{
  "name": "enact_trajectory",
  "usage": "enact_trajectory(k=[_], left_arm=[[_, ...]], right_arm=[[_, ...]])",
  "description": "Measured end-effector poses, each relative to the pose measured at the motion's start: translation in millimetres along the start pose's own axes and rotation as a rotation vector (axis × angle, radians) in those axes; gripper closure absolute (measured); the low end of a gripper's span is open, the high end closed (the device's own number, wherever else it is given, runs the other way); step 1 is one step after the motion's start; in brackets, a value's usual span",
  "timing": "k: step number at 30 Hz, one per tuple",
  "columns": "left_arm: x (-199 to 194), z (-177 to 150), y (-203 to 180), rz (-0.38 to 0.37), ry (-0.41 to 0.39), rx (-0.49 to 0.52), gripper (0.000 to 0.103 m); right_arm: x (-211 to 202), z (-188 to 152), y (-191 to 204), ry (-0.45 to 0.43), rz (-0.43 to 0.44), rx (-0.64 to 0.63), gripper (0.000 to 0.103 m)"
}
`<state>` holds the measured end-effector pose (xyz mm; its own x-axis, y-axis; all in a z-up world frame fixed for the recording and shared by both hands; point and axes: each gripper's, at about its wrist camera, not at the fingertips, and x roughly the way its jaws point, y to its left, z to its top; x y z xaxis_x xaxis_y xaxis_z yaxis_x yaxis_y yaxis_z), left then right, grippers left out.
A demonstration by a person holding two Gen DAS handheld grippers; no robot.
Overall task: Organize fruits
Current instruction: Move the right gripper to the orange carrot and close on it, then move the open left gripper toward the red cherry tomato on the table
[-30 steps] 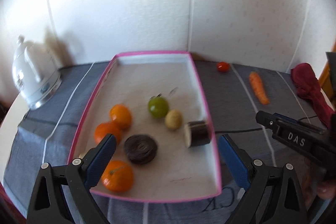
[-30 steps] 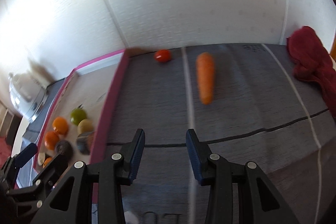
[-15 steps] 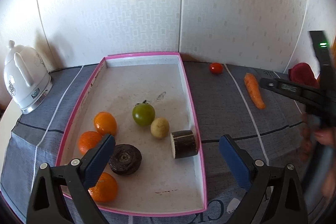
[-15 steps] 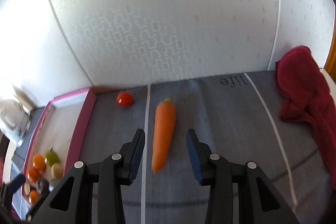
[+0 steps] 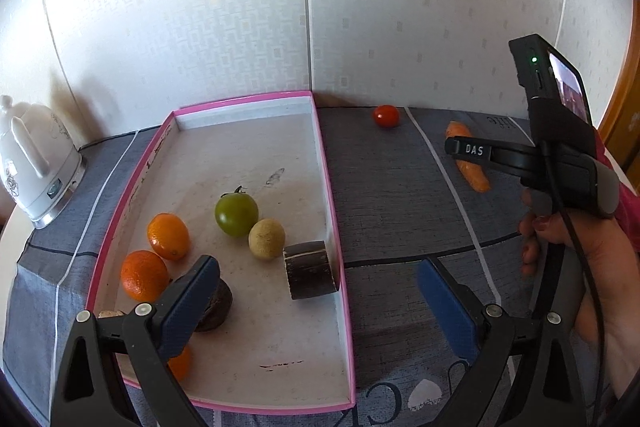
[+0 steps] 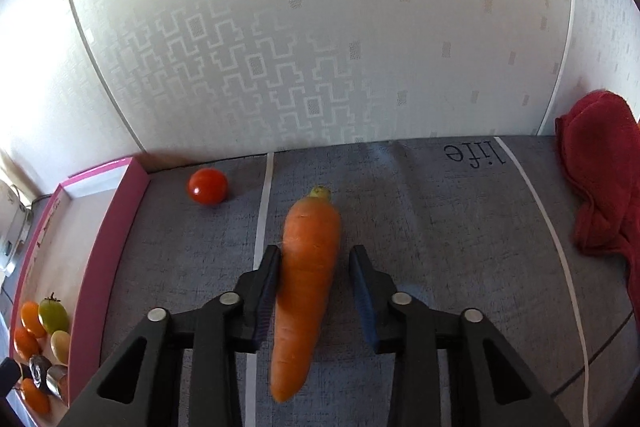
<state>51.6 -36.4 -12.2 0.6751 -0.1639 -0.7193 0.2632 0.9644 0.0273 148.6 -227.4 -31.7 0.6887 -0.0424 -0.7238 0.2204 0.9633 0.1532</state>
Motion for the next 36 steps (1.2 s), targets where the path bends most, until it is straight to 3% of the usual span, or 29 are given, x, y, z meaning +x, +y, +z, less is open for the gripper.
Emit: enact_trajectory(k=[7, 15, 26, 31, 36], left_arm=[[2.4, -0.3, 5.0, 0.007, 0.004, -0.024, 0.003], [-0.4, -2.8, 2.4, 0.003, 0.0, -0.015, 0.003], [0.2, -4.3, -3.3, -0.016, 0.0, -0.05, 0.003], [11.3, 12.0, -4.8, -0.01, 0.014, -0.062, 0.003], [31.1, 41.0, -16.6, -0.008, 0.013, -0.054, 0.003]], right_arm=[[-7.0, -1.3, -8.5, -0.008, -0.034, 0.01, 0.073], [-19.6, -2.3, -43.2, -0.033, -0.174, 0.094, 0.073], [-11.7, 2.7, -48.2, -0.025, -0.172, 0.117, 0.073], [-13.4, -0.9, -47.3, -0.019, -0.164, 0.118, 0.073], [-15.7, -3.4, -52.4, -0.037, -0.216, 0.165, 0.074]])
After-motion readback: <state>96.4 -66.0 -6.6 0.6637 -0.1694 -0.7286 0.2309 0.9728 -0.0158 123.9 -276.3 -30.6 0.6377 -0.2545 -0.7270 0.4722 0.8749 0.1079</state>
